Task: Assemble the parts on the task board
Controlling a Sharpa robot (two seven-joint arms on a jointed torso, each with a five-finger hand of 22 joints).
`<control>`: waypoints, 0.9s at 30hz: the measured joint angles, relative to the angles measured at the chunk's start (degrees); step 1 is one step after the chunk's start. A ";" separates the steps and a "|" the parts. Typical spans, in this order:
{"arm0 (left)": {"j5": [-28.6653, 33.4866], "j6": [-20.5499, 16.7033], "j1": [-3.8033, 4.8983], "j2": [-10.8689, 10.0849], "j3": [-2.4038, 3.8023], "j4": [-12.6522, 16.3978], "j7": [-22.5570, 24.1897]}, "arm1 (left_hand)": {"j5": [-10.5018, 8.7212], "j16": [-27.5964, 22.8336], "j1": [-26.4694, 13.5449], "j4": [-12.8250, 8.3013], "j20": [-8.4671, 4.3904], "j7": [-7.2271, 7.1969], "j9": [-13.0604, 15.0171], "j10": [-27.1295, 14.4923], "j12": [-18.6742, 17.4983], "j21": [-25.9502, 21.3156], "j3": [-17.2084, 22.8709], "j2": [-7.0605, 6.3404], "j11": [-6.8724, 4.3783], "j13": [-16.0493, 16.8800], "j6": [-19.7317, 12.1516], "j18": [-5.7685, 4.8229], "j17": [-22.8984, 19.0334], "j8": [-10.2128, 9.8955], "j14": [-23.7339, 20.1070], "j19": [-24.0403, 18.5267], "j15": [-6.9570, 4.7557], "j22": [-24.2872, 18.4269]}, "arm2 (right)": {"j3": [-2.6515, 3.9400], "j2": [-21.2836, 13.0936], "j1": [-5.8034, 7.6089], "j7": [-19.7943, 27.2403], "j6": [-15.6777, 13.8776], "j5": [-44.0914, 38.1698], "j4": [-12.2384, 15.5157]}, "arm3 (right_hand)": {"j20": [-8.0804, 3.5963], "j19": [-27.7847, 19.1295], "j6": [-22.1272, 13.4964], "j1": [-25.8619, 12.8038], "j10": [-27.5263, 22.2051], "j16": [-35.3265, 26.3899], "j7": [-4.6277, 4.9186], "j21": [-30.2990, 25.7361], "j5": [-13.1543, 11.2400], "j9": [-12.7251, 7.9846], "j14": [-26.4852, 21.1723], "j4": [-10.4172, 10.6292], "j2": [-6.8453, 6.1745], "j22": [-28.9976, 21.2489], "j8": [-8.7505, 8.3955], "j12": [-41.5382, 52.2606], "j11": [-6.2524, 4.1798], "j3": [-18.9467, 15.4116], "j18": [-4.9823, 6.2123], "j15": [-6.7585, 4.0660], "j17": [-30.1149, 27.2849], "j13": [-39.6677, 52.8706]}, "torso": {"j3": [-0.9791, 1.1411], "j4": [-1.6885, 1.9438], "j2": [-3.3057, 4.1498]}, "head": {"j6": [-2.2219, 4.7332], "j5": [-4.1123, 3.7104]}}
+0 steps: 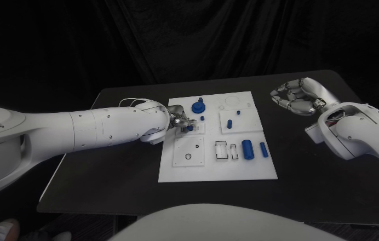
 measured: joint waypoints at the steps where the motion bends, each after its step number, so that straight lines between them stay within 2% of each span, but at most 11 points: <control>1: 0.00 0.00 0.00 0.01 -0.01 -0.06 0.07 | 1.15 0.00 0.32 -0.24 -0.05 -0.27 0.22 0.00 0.00 0.00 0.24 0.27 0.00 0.00 0.28 0.00 0.00 -0.50 0.00 0.05 0.00 0.00 | 0.00 0.01 0.00 -0.01 0.01 0.00 0.00 | -0.07 -0.07 0.00 0.00 0.00 0.00 0.00 -0.21 0.00 0.00 0.00 0.00 0.00 0.00 0.00 0.00 0.00 0.00 0.00 0.00 0.00 0.00 | 0.00 0.00 -0.01 | 0.00 0.00; 4: 0.00 0.01 -0.01 0.05 -0.02 -0.17 0.23 | 3.27 0.00 0.91 -0.43 -0.42 -0.70 0.61 0.21 0.00 0.00 0.48 -0.04 -0.21 0.00 1.10 0.00 0.00 -1.22 0.00 0.43 0.00 0.00 | 0.00 0.01 0.00 -0.04 0.03 0.00 0.00 | -0.15 -0.15 0.00 0.00 0.00 0.00 0.00 -0.25 0.00 0.00 0.00 0.00 0.00 0.00 0.00 0.00 0.00 0.00 0.00 0.00 0.00 0.00 | 0.00 0.02 0.00 | 0.00 0.02; 6: 0.00 0.02 -0.01 0.10 -0.02 -0.24 0.26 | 3.47 0.00 0.91 -0.29 -0.42 -0.70 0.89 0.21 0.00 0.00 0.62 -0.04 -0.21 0.00 1.29 0.00 0.00 -1.26 0.00 0.43 0.00 0.00 | 0.00 0.01 0.00 -0.05 0.05 0.00 0.00 | -0.15 -0.15 0.00 0.00 0.00 0.00 0.00 -0.25 0.00 0.00 0.00 0.00 0.00 0.00 0.00 0.00 0.00 0.00 0.00 0.00 0.00 0.00 | -0.01 0.02 0.00 | 0.00 0.02; 8: 0.00 0.05 -0.04 0.15 -0.06 -0.26 0.26 | 3.93 0.00 1.29 -0.20 -0.75 -1.08 0.97 0.14 0.00 0.25 0.88 0.34 -0.69 0.00 2.31 0.00 0.00 -0.56 0.14 0.76 -0.19 -0.01 | 0.00 0.01 0.00 -0.08 0.06 0.00 0.01 | -0.15 -0.15 0.00 0.00 0.00 0.00 0.00 -0.25 0.00 0.00 0.00 0.00 0.00 0.00 0.00 0.00 0.00 0.00 0.01 0.00 0.00 0.00 | -0.01 0.02 0.00 | 0.00 0.02; 13: 0.00 0.25 -0.16 0.22 -0.10 -0.28 0.23 | 5.47 0.00 2.26 -0.77 -1.13 -1.82 2.79 0.18 0.00 0.25 1.58 -0.05 -1.27 0.00 3.24 -0.01 0.00 1.29 0.00 1.15 -0.85 -0.01 | 0.00 0.00 0.00 -0.14 0.10 0.00 0.06 | -0.15 -0.15 0.00 0.00 0.00 0.00 0.00 -0.25 0.01 0.01 0.00 0.00 0.00 -0.01 0.00 0.00 0.00 0.00 0.00 0.00 0.00 0.00 | -0.01 0.02 0.00 | 0.00 -0.07; 18: -0.02 0.51 -0.17 0.27 -0.10 -0.31 0.18 | 5.92 0.00 2.55 -1.10 -1.34 -2.14 4.10 -0.02 0.00 0.47 2.23 -0.35 -1.47 0.00 3.55 -0.01 0.00 2.19 0.20 1.35 -1.05 -0.01 | 0.00 -0.01 -0.01 -0.20 0.15 0.00 0.06 | -0.15 -0.15 0.00 0.00 0.00 0.00 0.00 -0.25 0.25 0.01 0.00 0.00 0.00 0.04 0.00 0.00 0.00 0.00 0.00 0.00 0.00 0.00 | -0.01 0.02 0.01 | -0.01 -0.10; 27: -0.03 0.89 -0.17 0.30 -0.04 -0.36 0.18 | 5.92 0.00 3.67 -2.19 -1.54 -2.14 5.05 0.18 0.00 0.47 3.32 -0.85 -1.67 0.00 3.55 -0.01 0.00 2.48 -0.01 1.55 -1.26 -0.01 | 0.00 -0.02 -0.01 -0.31 0.25 0.00 0.08 | -0.15 -0.15 0.00 0.23 0.00 0.01 0.00 -0.25 0.25 0.01 0.00 -0.16 0.23 0.03 0.00 0.00 0.00 0.15 0.01 0.00 0.00 0.00 | -0.01 0.02 0.00 | -0.01 -0.07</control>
